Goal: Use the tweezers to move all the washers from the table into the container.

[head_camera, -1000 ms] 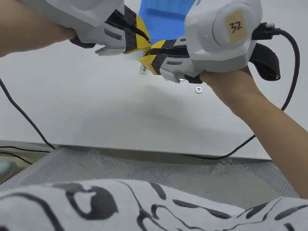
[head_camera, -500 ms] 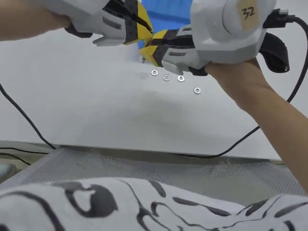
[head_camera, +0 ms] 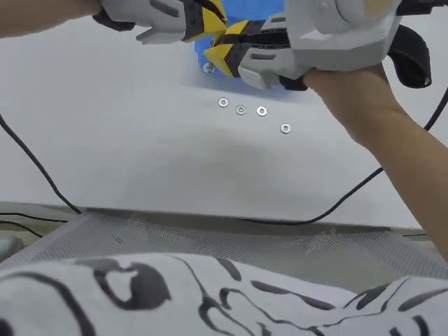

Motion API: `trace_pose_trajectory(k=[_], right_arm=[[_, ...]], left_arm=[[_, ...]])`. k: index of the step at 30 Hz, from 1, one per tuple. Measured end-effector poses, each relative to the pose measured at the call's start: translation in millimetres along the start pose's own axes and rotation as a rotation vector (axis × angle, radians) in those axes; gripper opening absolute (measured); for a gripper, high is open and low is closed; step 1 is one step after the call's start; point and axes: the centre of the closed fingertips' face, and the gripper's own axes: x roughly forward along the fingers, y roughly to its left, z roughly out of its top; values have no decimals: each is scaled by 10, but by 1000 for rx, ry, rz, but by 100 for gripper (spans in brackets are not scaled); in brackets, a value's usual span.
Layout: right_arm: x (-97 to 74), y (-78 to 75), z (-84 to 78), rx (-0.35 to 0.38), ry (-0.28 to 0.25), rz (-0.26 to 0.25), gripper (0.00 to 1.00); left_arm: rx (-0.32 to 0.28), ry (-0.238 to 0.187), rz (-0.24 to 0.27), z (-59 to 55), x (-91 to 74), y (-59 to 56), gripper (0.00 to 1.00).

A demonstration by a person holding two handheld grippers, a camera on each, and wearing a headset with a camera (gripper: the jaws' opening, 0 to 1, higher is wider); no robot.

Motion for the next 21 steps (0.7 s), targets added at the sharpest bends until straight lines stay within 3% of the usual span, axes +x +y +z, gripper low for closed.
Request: trace_pose_trajectory(k=[13, 21], right_arm=[[3, -170, 97, -32, -19, -35, 4], [73, -286, 67, -45, -16, -50, 4]], left_arm=[[40, -7, 36, 53, 1, 160, 0], [59, 4, 43, 4, 72, 248, 0]])
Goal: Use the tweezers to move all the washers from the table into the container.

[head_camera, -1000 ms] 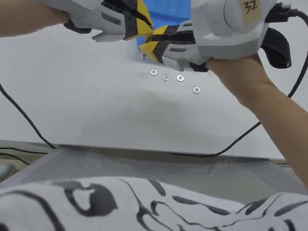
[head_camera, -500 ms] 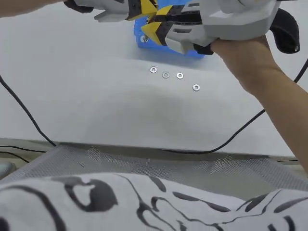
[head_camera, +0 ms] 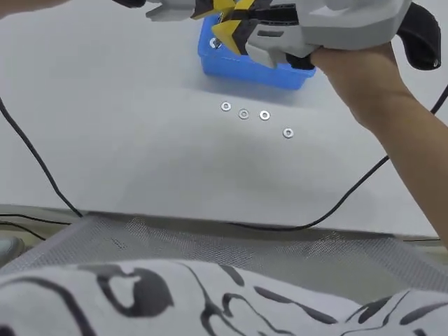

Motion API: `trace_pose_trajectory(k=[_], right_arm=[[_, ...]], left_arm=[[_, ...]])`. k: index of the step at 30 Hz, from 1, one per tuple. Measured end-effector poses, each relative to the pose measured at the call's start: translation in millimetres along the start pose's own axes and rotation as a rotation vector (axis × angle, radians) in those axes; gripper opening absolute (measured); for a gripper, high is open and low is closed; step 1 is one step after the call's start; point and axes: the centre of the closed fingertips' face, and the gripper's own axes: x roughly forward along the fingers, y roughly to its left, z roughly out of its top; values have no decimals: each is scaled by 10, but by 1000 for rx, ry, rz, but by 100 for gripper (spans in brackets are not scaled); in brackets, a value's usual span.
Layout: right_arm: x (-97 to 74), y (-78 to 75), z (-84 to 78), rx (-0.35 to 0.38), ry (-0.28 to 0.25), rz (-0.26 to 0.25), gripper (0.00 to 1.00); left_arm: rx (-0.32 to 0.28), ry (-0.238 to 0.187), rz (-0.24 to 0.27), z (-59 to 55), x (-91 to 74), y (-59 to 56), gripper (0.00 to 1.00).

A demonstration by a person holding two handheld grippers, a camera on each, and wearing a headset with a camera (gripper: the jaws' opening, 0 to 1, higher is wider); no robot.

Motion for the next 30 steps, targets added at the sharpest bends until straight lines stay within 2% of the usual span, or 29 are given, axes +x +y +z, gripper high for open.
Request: trace_pose_trajectory(k=[8, 17, 22, 30], right_arm=[[148, -136, -89, -16, 16, -13, 4], [314, -216, -249, -3, 43, -5, 4], [378, -267, -328, -2, 57, -15, 4], [453, -327, -373, 16, 55, -32, 4]], left_arm=[[11, 25, 12, -127, 141, 90, 0], [10, 63, 4, -304, 314, 135, 0], [-9, 65, -2, -355, 384, 156, 0], [6, 98, -6, -431, 451, 171, 0]])
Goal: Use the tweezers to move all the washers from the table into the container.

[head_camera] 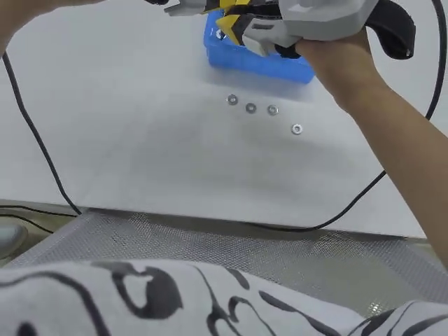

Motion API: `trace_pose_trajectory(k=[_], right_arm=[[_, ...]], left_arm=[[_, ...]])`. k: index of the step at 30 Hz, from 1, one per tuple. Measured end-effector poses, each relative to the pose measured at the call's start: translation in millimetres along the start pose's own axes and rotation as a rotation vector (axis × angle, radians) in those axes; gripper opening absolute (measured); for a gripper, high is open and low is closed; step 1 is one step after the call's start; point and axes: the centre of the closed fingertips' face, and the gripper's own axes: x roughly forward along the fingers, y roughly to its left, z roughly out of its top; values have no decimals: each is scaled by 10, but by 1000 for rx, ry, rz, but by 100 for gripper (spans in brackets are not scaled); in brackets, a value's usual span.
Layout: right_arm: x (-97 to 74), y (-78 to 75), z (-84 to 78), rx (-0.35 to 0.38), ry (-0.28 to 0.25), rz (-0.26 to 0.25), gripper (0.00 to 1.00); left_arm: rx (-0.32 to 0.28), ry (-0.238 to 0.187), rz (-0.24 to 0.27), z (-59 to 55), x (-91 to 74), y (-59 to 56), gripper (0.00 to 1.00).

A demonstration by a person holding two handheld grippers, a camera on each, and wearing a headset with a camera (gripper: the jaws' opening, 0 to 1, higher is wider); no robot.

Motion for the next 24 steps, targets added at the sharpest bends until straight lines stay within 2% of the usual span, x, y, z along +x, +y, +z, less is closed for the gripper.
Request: trace_pose_trajectory(k=[10, 24], right_arm=[[66, -27, -41, -3, -9, -14, 4], [27, 72, -52, 4, -17, -21, 5]], left_arm=[[3, 14, -6, -61, 18, -16, 0], [-15, 7, -27, -74, 7, -103, 0]])
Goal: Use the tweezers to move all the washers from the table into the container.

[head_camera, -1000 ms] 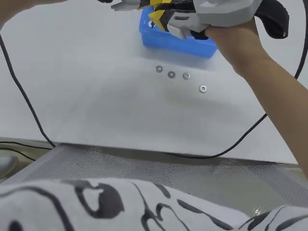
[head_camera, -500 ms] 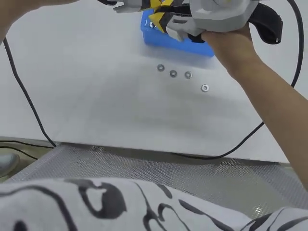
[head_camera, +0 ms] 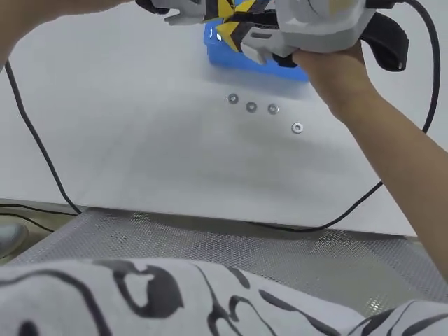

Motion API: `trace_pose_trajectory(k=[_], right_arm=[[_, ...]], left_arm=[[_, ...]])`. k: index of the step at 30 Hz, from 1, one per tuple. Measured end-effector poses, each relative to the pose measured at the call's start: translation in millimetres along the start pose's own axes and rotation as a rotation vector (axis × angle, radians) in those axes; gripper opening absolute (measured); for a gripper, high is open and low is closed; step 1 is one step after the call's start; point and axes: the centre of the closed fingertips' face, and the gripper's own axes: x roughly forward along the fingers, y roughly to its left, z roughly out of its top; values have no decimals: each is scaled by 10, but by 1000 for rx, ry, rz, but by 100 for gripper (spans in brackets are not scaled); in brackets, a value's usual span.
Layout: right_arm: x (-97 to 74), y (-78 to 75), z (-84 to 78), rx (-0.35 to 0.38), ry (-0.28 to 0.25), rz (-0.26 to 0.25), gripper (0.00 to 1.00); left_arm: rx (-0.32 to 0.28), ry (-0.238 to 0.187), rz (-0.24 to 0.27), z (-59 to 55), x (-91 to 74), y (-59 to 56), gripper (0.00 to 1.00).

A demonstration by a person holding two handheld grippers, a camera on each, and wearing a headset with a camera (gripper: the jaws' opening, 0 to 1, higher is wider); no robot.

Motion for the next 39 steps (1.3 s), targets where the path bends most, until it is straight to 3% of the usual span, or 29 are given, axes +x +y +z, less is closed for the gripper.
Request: trace_pose_trajectory(k=[14, 39], right_arm=[[-34, 18, -44, 10, -6, 4, 5], [-118, 227, -52, 21, -4, 21, 4]], left_arm=[[-23, -5, -22, 9, -3, -92, 0], [-41, -11, -46, 64, -32, -270, 0]])
